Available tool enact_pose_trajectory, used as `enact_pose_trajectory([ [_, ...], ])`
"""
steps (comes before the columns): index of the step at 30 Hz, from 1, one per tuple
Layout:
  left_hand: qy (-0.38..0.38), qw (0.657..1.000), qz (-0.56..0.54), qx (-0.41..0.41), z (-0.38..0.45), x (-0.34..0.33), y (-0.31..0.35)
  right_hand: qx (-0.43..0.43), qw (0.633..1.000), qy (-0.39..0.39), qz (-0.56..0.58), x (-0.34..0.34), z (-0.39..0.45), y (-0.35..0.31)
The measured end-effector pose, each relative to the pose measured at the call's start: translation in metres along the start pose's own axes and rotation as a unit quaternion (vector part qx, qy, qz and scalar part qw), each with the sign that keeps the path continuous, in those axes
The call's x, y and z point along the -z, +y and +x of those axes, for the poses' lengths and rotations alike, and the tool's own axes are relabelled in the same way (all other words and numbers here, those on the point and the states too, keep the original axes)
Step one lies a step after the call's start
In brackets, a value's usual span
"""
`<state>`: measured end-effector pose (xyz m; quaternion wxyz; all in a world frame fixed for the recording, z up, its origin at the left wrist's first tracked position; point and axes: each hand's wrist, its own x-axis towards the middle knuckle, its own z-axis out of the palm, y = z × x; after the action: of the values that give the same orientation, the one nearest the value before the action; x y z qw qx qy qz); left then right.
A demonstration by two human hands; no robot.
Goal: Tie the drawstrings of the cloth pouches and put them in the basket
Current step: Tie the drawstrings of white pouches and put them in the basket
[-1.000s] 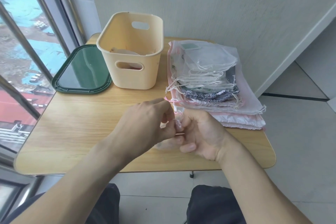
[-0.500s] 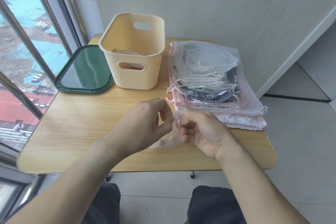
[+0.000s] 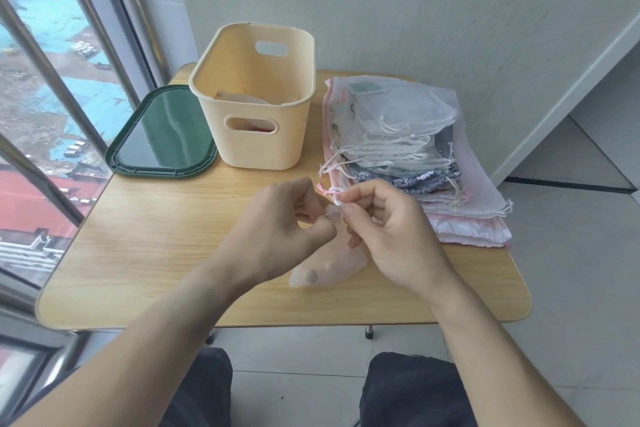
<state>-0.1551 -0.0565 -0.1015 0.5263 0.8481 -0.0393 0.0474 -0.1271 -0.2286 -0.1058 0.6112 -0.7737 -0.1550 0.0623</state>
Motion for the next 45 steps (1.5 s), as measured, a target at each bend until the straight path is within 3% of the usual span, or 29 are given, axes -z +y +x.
enact_pose_trajectory([
  [3, 0.011, 0.998, -0.048, 0.034, 0.002, 0.003, -0.003, 0.066, 0.998, 0.019, 0.000, 0.002, -0.001, 0.002],
  [7, -0.076, 0.986, -0.137, 0.056, 0.004, 0.007, -0.003, 0.085, 0.995, 0.040, 0.021, 0.003, -0.004, -0.001],
  [24, -0.171, 0.976, -0.125, 0.054, 0.005, 0.010, 0.001, 0.136, 0.981, 0.136, 0.035, 0.005, 0.003, -0.002],
  [28, -0.194, 0.973, -0.121, 0.042, 0.005, 0.006, -0.002, 0.122, 0.974, 0.188, 0.028, 0.011, 0.010, 0.010],
  [36, -0.224, 0.963, -0.140, 0.060, 0.007, 0.011, 0.005, 0.116, 0.969, 0.215, 0.047, -0.002, 0.021, 0.020],
  [38, -0.191, 0.972, -0.124, 0.054, 0.009, 0.016, 0.005, 0.099, 0.974, 0.193, 0.067, -0.006, 0.024, 0.015],
  [41, -0.030, 0.997, -0.068, 0.012, 0.019, 0.033, 0.008, 0.052, 0.972, 0.198, 0.116, -0.006, 0.027, 0.012],
  [45, 0.146, 0.985, -0.073, -0.063, 0.044, 0.065, 0.032, 0.011, 0.971, 0.208, 0.116, -0.005, 0.035, 0.017],
])
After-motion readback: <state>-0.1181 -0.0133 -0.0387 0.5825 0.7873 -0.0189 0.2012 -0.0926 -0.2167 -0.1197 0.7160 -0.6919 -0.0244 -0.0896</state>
